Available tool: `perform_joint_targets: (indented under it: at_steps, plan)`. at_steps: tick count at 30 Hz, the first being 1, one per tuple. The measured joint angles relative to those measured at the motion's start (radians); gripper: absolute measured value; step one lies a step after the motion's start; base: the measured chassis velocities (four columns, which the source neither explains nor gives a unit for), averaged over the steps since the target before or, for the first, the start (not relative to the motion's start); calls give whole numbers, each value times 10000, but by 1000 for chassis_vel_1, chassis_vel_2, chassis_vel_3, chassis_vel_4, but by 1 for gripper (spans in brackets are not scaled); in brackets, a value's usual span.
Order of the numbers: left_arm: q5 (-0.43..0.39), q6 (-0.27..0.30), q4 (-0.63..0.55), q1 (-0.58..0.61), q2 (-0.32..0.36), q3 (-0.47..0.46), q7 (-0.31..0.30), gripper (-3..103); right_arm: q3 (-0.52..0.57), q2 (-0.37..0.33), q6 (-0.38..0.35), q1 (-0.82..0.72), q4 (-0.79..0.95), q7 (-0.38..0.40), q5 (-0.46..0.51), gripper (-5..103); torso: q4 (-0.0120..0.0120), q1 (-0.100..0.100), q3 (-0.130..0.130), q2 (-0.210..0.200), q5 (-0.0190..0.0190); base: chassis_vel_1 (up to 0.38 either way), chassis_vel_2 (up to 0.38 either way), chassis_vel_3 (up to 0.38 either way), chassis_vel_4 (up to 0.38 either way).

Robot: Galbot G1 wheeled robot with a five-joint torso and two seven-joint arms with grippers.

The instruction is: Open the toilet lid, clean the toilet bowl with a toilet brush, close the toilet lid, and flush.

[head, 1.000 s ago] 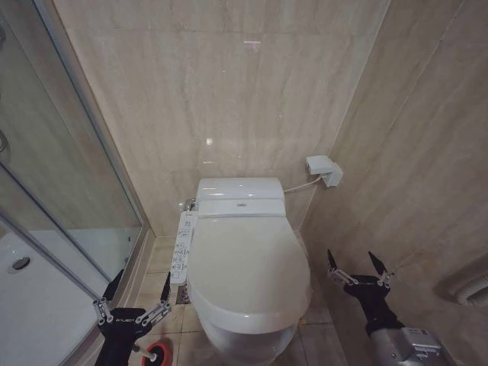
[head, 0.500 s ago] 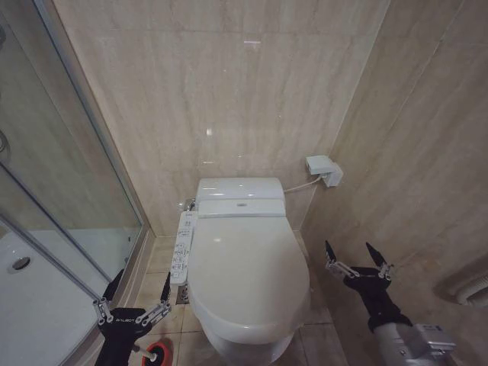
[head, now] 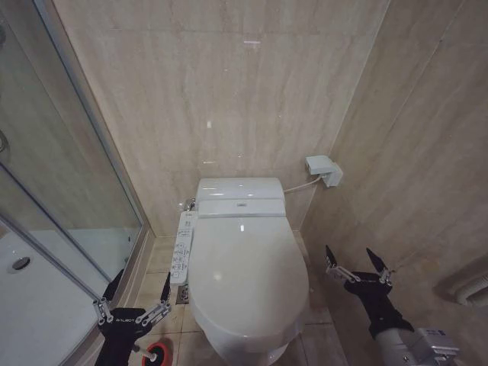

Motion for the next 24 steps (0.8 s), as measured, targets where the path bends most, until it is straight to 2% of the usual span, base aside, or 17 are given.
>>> perform_joint_targets:
  at_steps: [24]
  plan:
    - [0, 0, 0, 0, 0, 0, 0, 100, -7, 3, -13, 21, -26, 32, -57, 100, 0, 0, 0, 0, 0, 0, 0, 0, 0]
